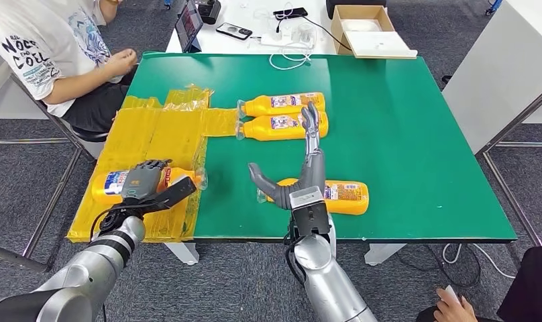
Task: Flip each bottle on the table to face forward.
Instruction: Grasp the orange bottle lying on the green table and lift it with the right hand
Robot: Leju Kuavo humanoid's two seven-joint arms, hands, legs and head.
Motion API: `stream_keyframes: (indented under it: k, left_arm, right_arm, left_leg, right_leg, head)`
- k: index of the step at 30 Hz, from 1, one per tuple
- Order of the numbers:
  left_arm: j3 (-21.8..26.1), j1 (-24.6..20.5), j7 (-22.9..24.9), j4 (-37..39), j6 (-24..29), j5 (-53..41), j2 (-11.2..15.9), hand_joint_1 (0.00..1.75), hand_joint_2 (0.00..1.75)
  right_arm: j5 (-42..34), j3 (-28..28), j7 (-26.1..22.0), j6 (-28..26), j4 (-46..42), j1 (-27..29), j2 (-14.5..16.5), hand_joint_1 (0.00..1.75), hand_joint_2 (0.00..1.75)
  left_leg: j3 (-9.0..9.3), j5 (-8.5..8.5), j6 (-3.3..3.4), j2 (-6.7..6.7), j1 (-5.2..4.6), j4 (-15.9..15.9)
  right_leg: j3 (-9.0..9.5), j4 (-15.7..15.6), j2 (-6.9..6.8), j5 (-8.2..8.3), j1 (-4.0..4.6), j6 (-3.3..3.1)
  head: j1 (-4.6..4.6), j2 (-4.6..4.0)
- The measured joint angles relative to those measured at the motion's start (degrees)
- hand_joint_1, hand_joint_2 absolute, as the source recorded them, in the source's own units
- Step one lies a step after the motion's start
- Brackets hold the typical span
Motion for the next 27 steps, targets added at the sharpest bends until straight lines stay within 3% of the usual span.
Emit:
stream_keyframes:
  k: [6, 11, 16, 19, 23, 27]
  left_arm:
    - [0.57, -0.7, -0.91, 0.14, -5.09, 1.6, -0.04, 0.0, 1.75]
    - [1.6, -1.51, -2.93, 0.16, -12.67, 4.15, -0.11, 0.0, 1.75]
    - [3.05, -2.79, -5.83, 0.16, -24.3, 8.42, -0.13, 0.0, 1.75]
    - [3.77, -3.16, -6.79, 0.16, -27.56, 9.46, -0.14, 0.0, 1.75]
    - [4.56, -3.43, -7.88, 0.16, -30.36, 10.67, -0.15, 0.0, 0.0]
    - [5.5, -3.62, -10.72, 0.16, -33.24, 13.68, -0.06, 0.0, 0.0]
  right_arm:
    - [-0.3, -0.15, 0.48, 1.46, 1.8, -0.02, 0.01, 0.0, 1.75]
    - [-0.44, -0.73, 0.57, 2.52, 3.13, -0.11, 0.08, 0.0, 1.75]
    - [-0.72, -1.57, 0.75, 4.05, 4.89, -0.79, 0.1, 0.0, 1.75]
    - [-0.91, -1.98, 0.85, 4.42, 5.91, -1.31, 0.1, 0.0, 1.75]
    - [-1.17, -2.47, 0.85, 4.87, 7.09, -1.8, 0.1, 0.0, 1.75]
    - [-1.36, -3.04, 0.81, 5.96, 8.18, -2.18, 0.14, 0.0, 1.75]
  left_leg:
    - [0.13, 0.0, 0.0, -0.06, 0.0, -0.01]
    - [0.33, -0.01, 0.0, -0.15, -0.01, -0.02]
    - [0.62, 0.01, -0.02, -0.44, -0.01, -0.05]
    - [0.72, 0.05, -0.07, -0.48, -0.01, -0.05]
    - [0.77, 0.08, -0.08, -0.44, -0.01, -0.05]
    - [0.77, 0.12, -0.06, -0.48, -0.01, -0.05]
  right_leg:
    - [0.16, 0.0, -0.02, -0.01, -0.01, 0.0]
    - [0.39, -0.01, -0.07, -0.04, -0.03, -0.02]
    - [0.73, -0.03, -0.29, -0.09, -0.02, -0.06]
    - [0.82, -0.03, -0.34, -0.06, -0.01, -0.07]
    - [0.86, -0.03, -0.34, -0.02, -0.02, -0.06]
    - [0.87, -0.03, -0.35, -0.02, -0.01, -0.06]
  head:
    - [-0.01, 0.0]
    - [-0.01, 0.0]
    - [0.0, 0.0]
    - [0.0, 0.0]
    - [0.0, 0.0]
    - [-0.01, 0.0]
